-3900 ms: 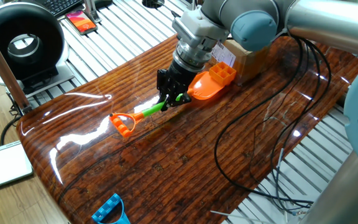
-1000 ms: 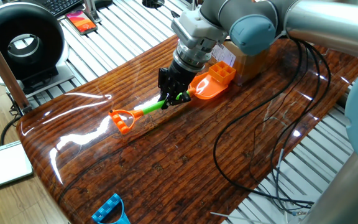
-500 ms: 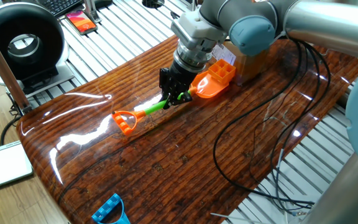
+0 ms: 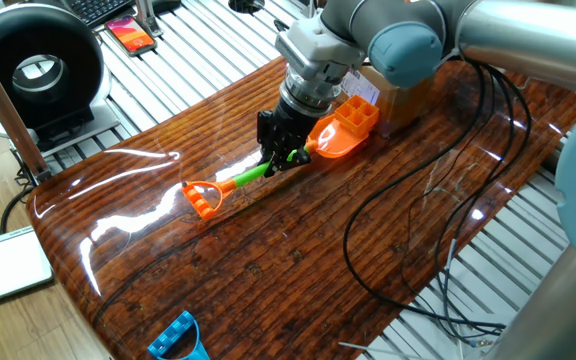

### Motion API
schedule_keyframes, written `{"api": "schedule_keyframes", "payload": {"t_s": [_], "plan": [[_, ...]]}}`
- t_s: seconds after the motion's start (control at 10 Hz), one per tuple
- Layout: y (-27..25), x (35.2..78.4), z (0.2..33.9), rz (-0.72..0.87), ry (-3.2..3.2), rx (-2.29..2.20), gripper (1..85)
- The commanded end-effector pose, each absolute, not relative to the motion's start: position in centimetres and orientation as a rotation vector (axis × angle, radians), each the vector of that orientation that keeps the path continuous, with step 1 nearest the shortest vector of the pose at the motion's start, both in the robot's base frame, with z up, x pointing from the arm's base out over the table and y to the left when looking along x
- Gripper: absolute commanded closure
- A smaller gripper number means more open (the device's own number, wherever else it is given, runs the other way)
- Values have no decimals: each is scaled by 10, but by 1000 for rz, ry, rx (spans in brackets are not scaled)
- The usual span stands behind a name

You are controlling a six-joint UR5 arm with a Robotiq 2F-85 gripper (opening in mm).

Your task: Use a shovel to scoop up an object

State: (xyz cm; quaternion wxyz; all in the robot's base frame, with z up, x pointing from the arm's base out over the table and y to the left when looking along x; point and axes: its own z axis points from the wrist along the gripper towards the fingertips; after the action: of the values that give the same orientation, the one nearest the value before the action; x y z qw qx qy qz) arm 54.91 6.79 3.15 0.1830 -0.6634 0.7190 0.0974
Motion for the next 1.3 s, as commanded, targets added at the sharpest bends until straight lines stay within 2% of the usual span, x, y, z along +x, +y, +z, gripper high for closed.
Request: {"api": "schedule_keyframes", "payload": {"t_s": [0.0,1.2], "plan": [[71,550,35,291,2021,-1856,843],[79,552,39,320,2004,-1824,843]]}}
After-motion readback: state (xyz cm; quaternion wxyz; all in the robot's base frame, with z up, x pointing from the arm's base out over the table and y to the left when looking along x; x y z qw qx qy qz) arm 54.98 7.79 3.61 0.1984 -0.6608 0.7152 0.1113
